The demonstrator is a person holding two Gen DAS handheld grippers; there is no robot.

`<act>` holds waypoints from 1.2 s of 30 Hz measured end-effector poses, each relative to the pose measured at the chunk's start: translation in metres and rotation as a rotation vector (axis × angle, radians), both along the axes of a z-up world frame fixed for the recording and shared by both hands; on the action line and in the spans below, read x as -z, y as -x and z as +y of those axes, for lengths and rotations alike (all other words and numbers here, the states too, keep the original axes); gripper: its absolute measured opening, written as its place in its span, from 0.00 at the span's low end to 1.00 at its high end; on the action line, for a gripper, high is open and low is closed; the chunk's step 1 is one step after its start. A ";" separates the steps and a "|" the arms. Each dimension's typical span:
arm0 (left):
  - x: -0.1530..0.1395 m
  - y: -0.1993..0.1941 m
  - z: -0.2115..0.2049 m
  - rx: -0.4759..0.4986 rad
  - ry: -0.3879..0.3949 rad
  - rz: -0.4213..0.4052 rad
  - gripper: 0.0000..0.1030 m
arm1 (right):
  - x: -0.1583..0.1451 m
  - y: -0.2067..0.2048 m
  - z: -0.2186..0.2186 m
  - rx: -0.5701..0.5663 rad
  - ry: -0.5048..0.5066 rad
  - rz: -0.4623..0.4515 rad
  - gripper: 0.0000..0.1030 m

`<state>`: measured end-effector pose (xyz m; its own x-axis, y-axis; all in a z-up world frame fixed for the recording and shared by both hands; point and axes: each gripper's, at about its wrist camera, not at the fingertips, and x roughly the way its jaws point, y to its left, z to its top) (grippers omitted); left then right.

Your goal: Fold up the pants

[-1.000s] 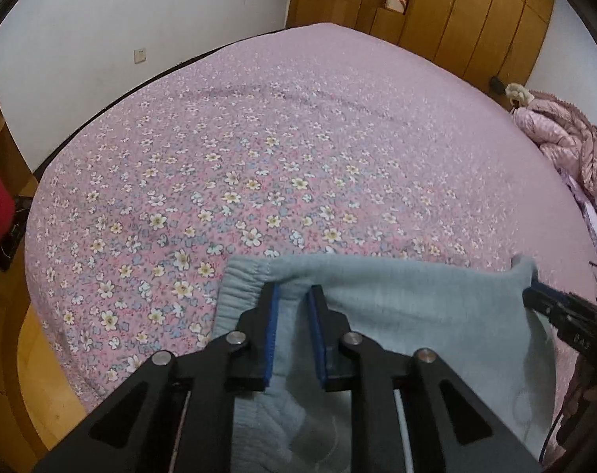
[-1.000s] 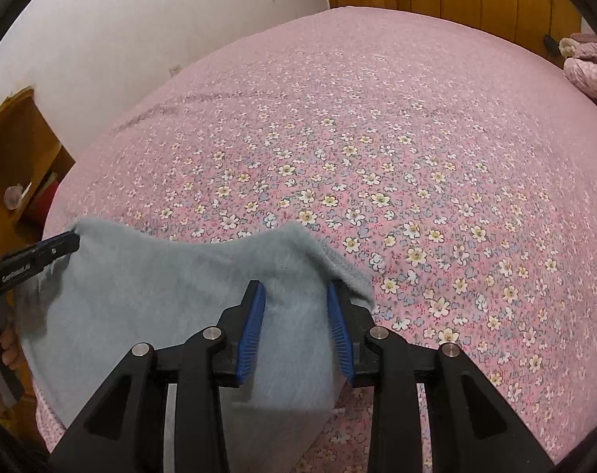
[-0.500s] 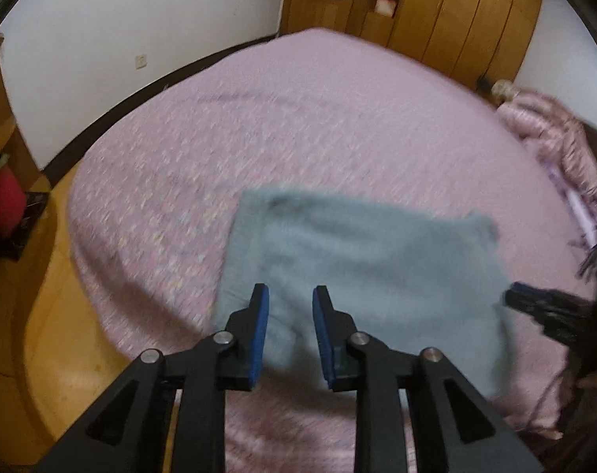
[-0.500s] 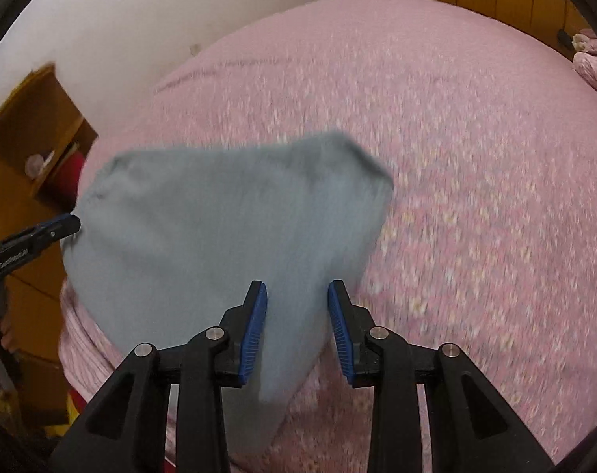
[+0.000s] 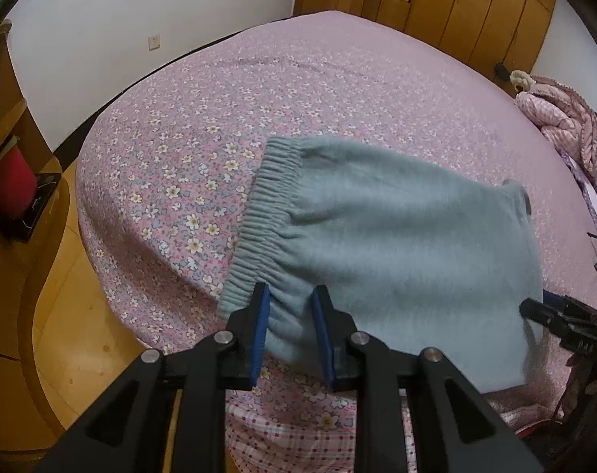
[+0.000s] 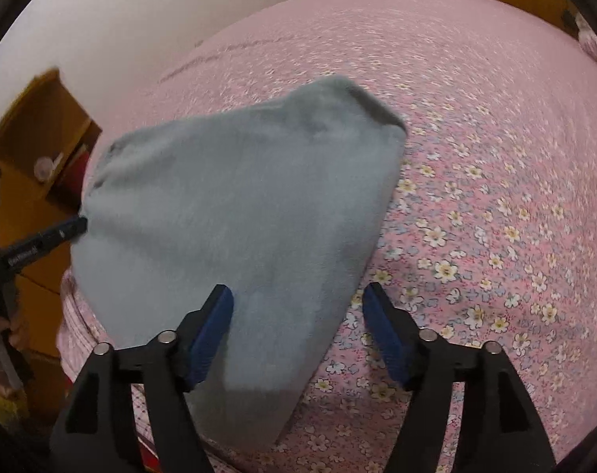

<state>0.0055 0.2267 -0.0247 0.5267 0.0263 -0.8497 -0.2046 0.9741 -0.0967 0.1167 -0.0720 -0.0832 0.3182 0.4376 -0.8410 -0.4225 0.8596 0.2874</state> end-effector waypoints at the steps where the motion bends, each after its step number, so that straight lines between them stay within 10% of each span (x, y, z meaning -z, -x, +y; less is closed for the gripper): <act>1: 0.000 0.001 0.000 -0.002 0.001 0.001 0.23 | 0.000 0.000 0.001 -0.003 0.016 -0.003 0.70; 14: -0.043 0.012 -0.024 0.067 -0.004 -0.084 0.39 | -0.002 0.003 -0.059 0.187 -0.140 0.097 0.68; 25: -0.003 -0.007 -0.033 0.072 0.013 0.016 0.42 | 0.002 0.003 -0.064 0.178 -0.220 0.112 0.70; 29: -0.002 -0.007 -0.035 0.085 -0.014 0.011 0.42 | 0.000 0.007 -0.058 0.100 -0.268 0.137 0.48; 36: 0.003 -0.005 -0.037 0.087 -0.018 0.000 0.44 | 0.017 0.003 -0.081 0.140 -0.367 0.218 0.40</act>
